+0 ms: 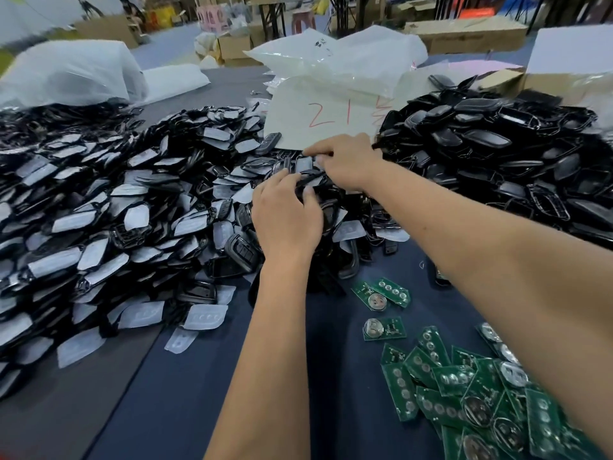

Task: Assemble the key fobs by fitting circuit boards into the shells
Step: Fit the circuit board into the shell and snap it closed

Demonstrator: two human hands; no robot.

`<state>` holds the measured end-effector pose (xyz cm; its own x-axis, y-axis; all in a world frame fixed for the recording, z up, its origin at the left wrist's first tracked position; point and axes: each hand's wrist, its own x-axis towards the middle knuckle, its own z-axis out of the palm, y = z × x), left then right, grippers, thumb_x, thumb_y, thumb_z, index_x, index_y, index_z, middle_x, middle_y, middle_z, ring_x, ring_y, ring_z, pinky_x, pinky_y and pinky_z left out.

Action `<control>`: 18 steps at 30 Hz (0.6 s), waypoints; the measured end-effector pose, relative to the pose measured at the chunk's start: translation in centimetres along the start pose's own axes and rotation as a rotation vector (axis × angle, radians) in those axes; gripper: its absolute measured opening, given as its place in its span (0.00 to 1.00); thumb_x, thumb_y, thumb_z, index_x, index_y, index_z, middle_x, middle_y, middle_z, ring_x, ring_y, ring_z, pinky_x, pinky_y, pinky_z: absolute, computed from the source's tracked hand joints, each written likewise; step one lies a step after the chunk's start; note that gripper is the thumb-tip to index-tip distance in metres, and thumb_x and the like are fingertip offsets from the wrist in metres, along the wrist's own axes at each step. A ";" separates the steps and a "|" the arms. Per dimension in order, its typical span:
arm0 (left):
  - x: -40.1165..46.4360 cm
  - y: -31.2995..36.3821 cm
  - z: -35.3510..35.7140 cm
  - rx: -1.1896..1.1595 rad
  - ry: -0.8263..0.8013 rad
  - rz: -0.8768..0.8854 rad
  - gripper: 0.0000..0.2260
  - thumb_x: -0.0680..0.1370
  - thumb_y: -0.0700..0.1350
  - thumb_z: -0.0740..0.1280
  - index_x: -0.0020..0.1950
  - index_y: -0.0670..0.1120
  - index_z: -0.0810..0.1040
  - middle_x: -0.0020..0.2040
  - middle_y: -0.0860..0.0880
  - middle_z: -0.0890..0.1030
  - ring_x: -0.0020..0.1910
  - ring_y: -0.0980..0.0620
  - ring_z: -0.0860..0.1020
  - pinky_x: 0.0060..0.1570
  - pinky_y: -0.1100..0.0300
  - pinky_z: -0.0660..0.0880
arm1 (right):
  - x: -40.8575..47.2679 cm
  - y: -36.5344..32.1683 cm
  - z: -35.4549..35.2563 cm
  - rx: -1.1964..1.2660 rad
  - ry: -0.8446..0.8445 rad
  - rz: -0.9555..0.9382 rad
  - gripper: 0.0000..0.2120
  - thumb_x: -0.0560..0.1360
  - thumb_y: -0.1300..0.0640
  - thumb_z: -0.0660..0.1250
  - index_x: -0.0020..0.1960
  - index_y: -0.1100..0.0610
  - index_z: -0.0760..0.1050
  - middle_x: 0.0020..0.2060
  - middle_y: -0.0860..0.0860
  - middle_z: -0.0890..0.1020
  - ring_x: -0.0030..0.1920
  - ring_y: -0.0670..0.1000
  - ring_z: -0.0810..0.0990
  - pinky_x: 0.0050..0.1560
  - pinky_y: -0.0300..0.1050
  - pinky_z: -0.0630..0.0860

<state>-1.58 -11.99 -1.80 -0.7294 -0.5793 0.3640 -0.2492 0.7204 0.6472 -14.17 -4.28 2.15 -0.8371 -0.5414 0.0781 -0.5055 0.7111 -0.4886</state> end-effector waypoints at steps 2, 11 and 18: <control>-0.1 -0.1 -0.1 -0.014 0.004 -0.021 0.16 0.83 0.47 0.66 0.70 0.47 0.79 0.74 0.50 0.75 0.75 0.48 0.66 0.75 0.53 0.62 | 0.6 -0.5 0.4 0.019 -0.055 0.024 0.16 0.86 0.49 0.58 0.65 0.34 0.79 0.71 0.45 0.77 0.76 0.58 0.61 0.72 0.60 0.57; -0.1 -0.1 -0.2 -0.026 0.005 -0.028 0.15 0.82 0.46 0.67 0.69 0.47 0.80 0.73 0.49 0.76 0.75 0.48 0.68 0.75 0.51 0.64 | 0.3 -0.7 1.1 0.340 0.161 0.189 0.13 0.81 0.55 0.66 0.46 0.41 0.85 0.57 0.39 0.85 0.64 0.50 0.77 0.71 0.56 0.65; -0.1 0.3 -0.8 -0.048 0.122 -0.030 0.15 0.82 0.51 0.67 0.64 0.46 0.83 0.61 0.48 0.83 0.67 0.47 0.75 0.71 0.54 0.68 | -1.5 1.9 -0.8 0.811 0.578 0.289 0.09 0.75 0.63 0.73 0.53 0.54 0.88 0.48 0.46 0.88 0.52 0.45 0.84 0.61 0.42 0.80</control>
<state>-1.01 -12.05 -1.13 -0.6381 -0.6449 0.4207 -0.2369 0.6843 0.6896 -14.08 -1.77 1.83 -0.9849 0.0516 0.1650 -0.1558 0.1484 -0.9766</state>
